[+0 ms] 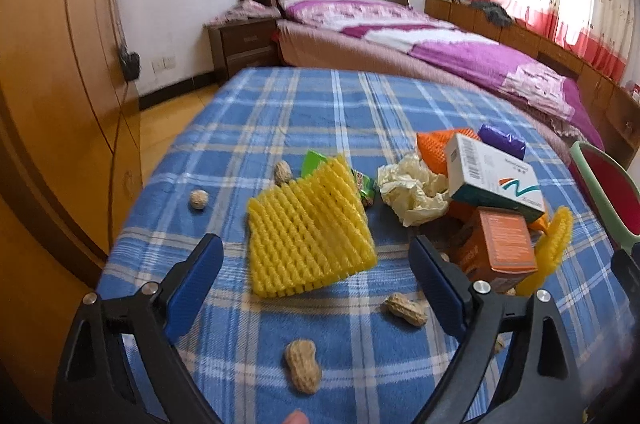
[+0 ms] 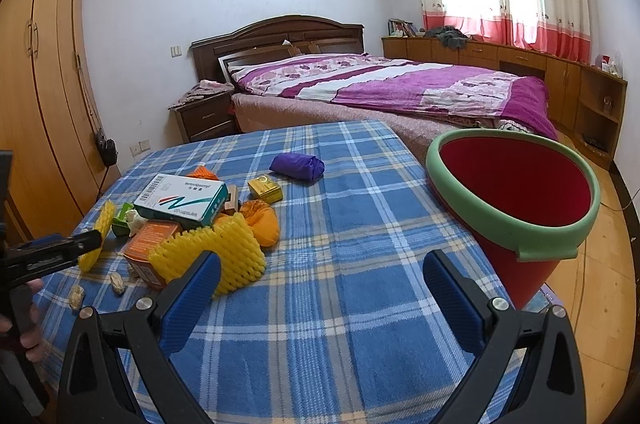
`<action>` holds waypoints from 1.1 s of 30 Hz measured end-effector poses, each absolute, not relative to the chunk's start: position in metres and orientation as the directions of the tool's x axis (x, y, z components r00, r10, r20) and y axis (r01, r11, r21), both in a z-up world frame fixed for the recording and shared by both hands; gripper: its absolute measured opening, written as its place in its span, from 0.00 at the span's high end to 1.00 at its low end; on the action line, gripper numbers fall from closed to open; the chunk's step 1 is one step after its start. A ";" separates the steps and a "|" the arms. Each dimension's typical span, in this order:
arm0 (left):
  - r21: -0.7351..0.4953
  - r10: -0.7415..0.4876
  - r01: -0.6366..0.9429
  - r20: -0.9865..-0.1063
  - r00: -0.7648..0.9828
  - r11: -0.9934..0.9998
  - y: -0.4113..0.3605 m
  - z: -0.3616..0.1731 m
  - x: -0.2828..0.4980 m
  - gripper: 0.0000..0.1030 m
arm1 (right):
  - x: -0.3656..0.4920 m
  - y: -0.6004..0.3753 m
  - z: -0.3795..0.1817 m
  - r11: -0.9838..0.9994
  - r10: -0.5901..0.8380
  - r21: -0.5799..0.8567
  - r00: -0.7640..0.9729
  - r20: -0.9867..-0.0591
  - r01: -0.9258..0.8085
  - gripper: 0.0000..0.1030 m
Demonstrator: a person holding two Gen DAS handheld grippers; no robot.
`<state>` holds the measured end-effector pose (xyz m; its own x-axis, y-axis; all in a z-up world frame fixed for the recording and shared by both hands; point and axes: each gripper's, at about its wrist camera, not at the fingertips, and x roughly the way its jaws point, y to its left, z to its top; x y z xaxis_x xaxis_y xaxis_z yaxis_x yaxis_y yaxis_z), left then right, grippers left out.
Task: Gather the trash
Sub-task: 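Grasp the yellow foam net with the left gripper and lift it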
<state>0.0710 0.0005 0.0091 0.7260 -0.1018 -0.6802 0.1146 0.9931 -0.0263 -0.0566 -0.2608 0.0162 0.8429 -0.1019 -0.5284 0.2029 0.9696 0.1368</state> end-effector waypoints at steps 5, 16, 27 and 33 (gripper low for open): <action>-0.040 -0.104 0.111 -0.734 0.671 0.993 0.001 -0.003 0.091 0.22 | -0.051 -0.262 0.017 0.967 -0.091 0.149 0.828 -0.553 0.206 0.00; -0.081 -0.111 0.076 -0.772 0.626 0.994 0.013 -0.016 0.103 0.59 | -0.043 -0.264 0.017 0.963 -0.084 0.163 0.816 -0.572 0.213 0.00; -0.176 -0.197 0.098 -0.745 0.637 0.980 0.023 -0.009 0.094 0.89 | -0.038 -0.261 0.021 0.964 -0.067 0.173 0.817 -0.573 0.201 0.00; -0.225 -0.245 0.118 -0.705 0.665 0.967 0.025 0.005 0.077 0.89 | -0.038 -0.259 0.026 0.963 -0.047 0.190 0.818 -0.574 0.189 0.00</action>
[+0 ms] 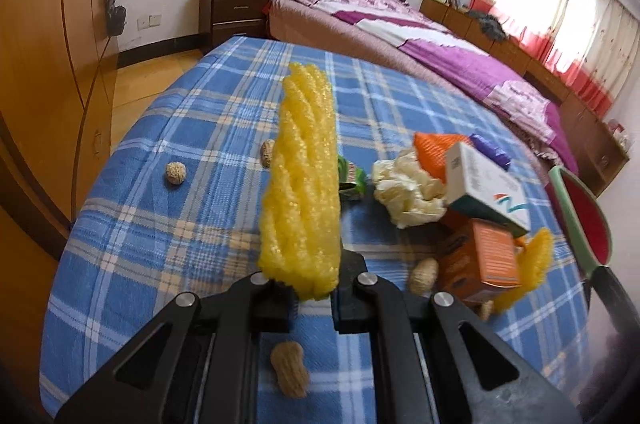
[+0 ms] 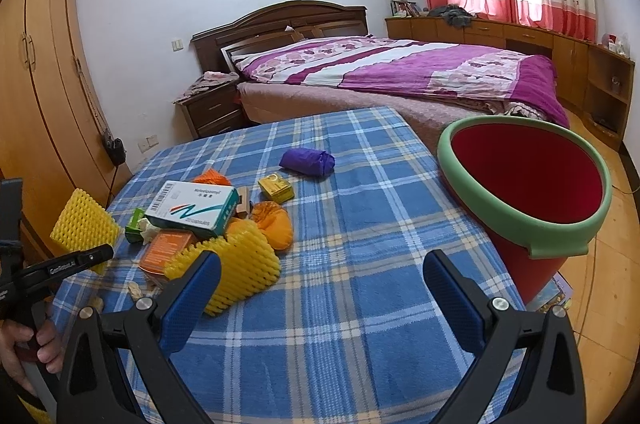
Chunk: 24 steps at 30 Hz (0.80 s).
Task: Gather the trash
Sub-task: 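Grasp the yellow foam net with the left gripper and lift it, then grasp a second yellow foam net with the right gripper while the left gripper holds its net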
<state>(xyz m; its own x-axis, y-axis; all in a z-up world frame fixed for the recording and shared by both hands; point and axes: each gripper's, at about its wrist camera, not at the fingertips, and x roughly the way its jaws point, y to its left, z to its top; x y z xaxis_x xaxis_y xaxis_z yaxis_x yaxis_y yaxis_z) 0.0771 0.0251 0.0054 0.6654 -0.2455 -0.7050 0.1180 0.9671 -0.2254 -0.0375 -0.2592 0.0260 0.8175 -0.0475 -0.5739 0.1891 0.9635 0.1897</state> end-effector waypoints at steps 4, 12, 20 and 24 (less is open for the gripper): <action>-0.278 -0.286 0.124 -0.678 0.678 0.953 0.031 0.014 0.067 0.89 | -0.036 -0.253 0.032 0.967 -0.031 0.191 0.819 -0.573 0.170 0.00; -0.337 -0.323 0.121 -0.649 0.688 0.934 0.041 0.020 0.057 0.89 | -0.028 -0.233 0.038 0.975 0.041 0.202 0.814 -0.579 0.094 0.00; -0.321 -0.313 0.123 -0.649 0.694 0.939 0.039 0.018 0.054 0.89 | -0.004 -0.207 0.026 0.981 0.126 0.195 0.770 -0.625 -0.003 0.00; -0.326 -0.318 0.124 -0.653 0.687 0.937 0.037 0.015 0.052 0.89 | 0.009 -0.201 0.015 0.980 0.145 0.200 0.740 -0.657 -0.014 0.00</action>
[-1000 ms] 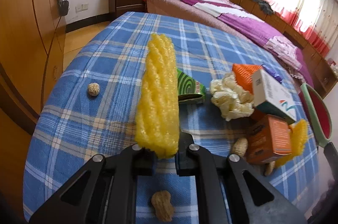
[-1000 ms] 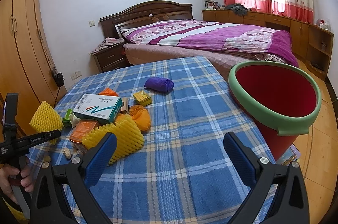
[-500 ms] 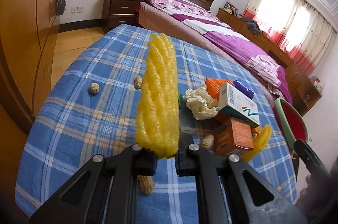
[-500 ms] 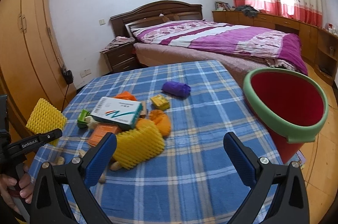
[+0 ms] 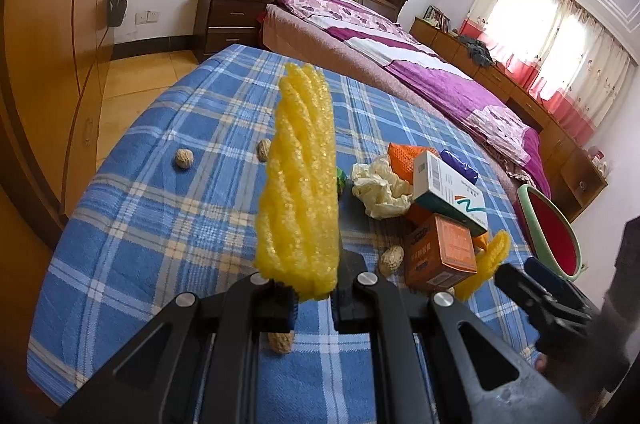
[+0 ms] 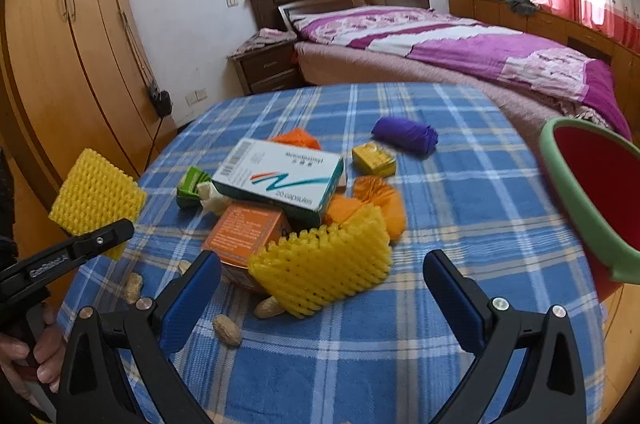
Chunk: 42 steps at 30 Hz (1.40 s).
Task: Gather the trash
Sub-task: 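Grasp a second yellow foam net with the right gripper while the left gripper holds its net, then carry both foam nets over the red bucket and open both grippers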
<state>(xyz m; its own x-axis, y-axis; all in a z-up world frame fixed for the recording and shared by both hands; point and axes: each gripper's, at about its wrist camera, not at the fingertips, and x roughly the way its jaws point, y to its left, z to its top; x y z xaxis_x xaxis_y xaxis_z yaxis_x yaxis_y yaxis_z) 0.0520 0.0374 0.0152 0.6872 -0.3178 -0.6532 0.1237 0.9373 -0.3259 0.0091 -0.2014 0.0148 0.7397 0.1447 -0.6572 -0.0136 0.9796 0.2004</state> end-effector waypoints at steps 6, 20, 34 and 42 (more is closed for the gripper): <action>-0.325 -0.325 0.134 -0.653 0.684 0.936 0.033 0.015 0.051 0.89 | 0.017 -0.208 0.003 0.972 0.182 0.236 0.709 -0.681 -0.022 0.09; -0.311 -0.353 0.191 -0.638 0.684 0.931 0.015 0.024 0.043 0.89 | 0.018 -0.216 -0.003 0.949 0.272 0.306 0.689 -0.671 -0.077 0.87; -0.331 -0.427 0.276 -0.607 0.670 0.902 -0.016 0.052 0.037 0.89 | -0.024 -0.250 0.040 0.942 0.234 0.334 0.769 -0.595 -0.029 0.87; -0.328 -0.488 0.361 -0.601 0.634 0.873 -0.058 0.067 0.042 0.89 | -0.040 -0.285 0.063 0.941 0.168 0.335 0.812 -0.559 0.037 0.87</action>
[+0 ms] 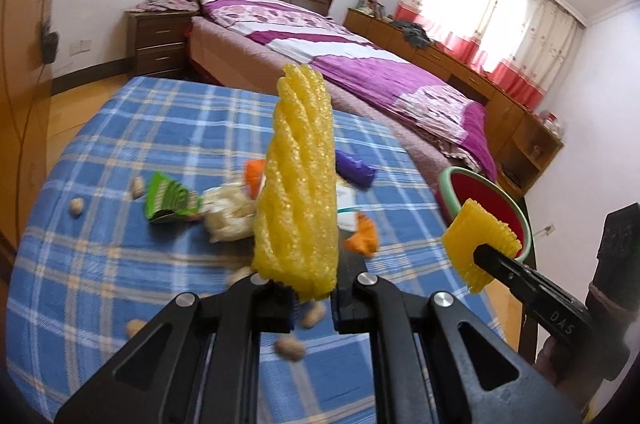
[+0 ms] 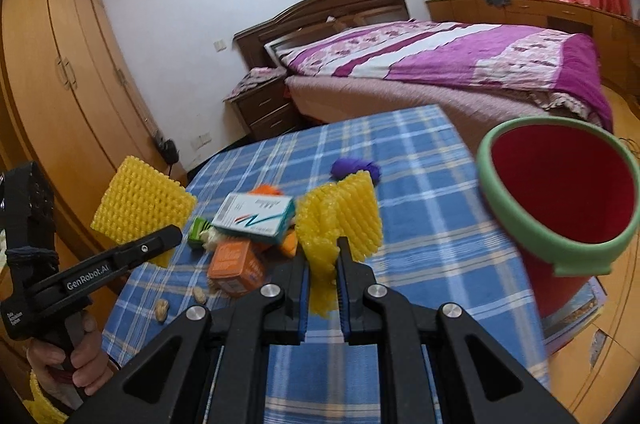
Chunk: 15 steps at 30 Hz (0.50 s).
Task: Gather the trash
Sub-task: 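Carry both foam nets over the red bucket and open both grippers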
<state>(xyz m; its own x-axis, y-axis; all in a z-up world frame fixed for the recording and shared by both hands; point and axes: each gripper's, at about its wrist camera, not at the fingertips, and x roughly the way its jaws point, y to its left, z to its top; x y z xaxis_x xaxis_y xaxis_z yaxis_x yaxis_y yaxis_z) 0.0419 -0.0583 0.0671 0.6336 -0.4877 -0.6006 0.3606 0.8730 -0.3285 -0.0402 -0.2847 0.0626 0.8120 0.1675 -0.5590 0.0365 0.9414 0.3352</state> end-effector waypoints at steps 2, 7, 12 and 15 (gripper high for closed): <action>-0.328 -0.504 0.384 -0.602 0.619 0.863 -0.073 0.071 0.045 0.89 | -0.043 -0.294 0.067 0.945 0.136 0.322 0.820 -0.555 0.061 0.87; -0.325 -0.537 0.434 -0.611 0.582 0.840 -0.106 0.075 0.051 0.89 | -0.049 -0.322 0.073 0.939 0.096 0.328 0.834 -0.544 0.106 0.87; -0.317 -0.572 0.496 -0.620 0.536 0.808 -0.145 0.080 0.057 0.89 | -0.055 -0.350 0.074 0.930 0.047 0.329 0.838 -0.544 0.162 0.87; -0.308 -0.590 0.534 -0.625 0.511 0.788 -0.170 0.082 0.058 0.89 | -0.058 -0.370 0.073 0.922 0.021 0.335 0.838 -0.545 0.195 0.87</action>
